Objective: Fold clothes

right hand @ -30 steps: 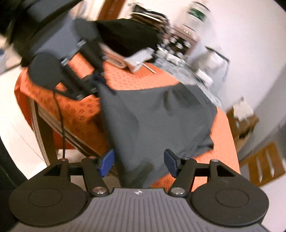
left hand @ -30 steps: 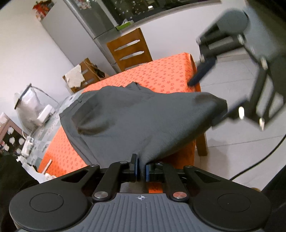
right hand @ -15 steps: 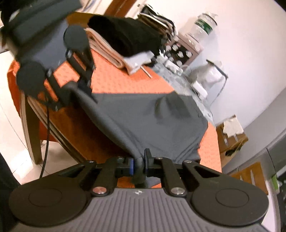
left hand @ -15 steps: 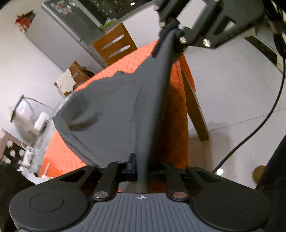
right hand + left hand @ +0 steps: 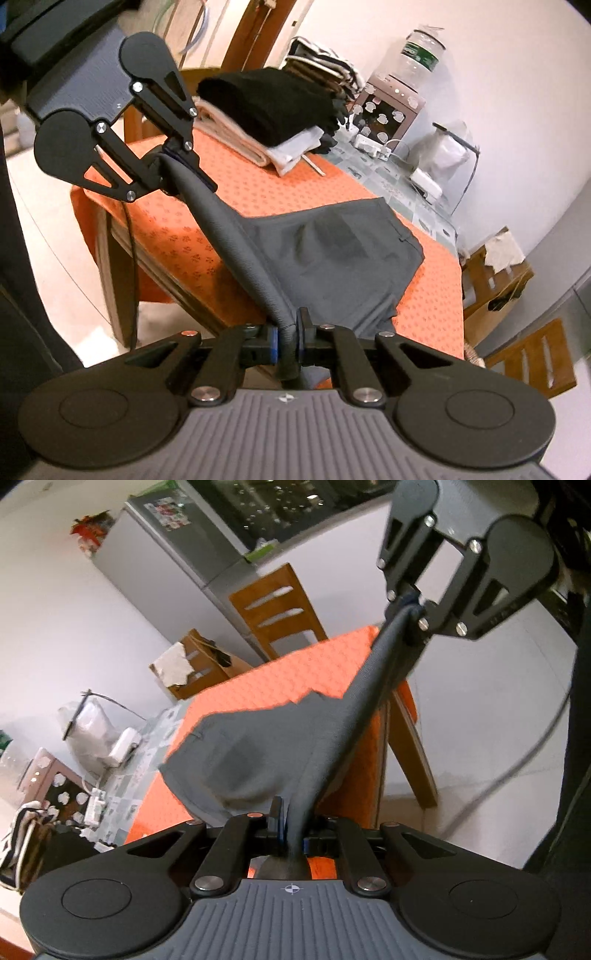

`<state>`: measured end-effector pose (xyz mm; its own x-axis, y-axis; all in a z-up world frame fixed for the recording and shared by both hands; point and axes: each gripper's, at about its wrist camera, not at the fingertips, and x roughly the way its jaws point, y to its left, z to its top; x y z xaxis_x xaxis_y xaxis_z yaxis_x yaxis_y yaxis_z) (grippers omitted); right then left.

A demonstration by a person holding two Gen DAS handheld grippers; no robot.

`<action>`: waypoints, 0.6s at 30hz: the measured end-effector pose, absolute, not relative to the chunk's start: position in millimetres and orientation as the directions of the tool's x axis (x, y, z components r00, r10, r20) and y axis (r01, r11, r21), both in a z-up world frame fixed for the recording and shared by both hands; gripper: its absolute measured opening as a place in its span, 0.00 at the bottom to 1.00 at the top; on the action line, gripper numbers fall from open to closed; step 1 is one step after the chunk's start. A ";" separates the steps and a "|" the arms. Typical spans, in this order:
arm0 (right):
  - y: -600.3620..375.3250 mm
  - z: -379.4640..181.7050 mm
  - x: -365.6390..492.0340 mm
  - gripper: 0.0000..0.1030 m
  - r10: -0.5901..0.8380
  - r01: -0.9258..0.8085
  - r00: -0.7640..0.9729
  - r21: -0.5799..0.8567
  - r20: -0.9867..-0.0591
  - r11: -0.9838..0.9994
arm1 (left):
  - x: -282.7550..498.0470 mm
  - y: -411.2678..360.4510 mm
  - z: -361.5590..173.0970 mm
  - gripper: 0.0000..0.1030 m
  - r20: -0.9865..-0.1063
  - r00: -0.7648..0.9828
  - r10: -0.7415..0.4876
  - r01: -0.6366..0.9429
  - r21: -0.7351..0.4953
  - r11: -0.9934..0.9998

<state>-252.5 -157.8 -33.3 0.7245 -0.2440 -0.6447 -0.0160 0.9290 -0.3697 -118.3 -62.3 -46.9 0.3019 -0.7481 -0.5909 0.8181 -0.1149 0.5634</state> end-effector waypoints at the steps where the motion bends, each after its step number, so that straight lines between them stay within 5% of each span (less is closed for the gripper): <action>1: -161.1 -28.4 -255.5 0.10 -0.244 -0.014 0.729 -0.370 -0.639 0.929 | -120.5 -65.5 -40.6 0.12 -0.581 0.311 -0.752 0.818 0.567 -0.099; 10: -242.5 38.6 -222.9 0.10 -0.240 0.050 0.800 -0.336 -0.550 0.940 | -70.6 -132.9 19.6 0.12 -0.467 0.385 -0.796 0.795 0.606 0.028; 18: -354.3 74.9 -121.5 0.10 -0.230 0.048 0.796 -0.320 -0.560 0.946 | 29.0 -229.5 46.7 0.14 -0.464 0.372 -0.804 0.812 0.583 0.039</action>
<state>-121.5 -354.3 74.9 0.7959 -0.2297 -0.5602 0.0477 0.9462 -0.3201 29.0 -229.5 46.7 0.3721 -0.8037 -0.4643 0.8117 0.0391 0.5828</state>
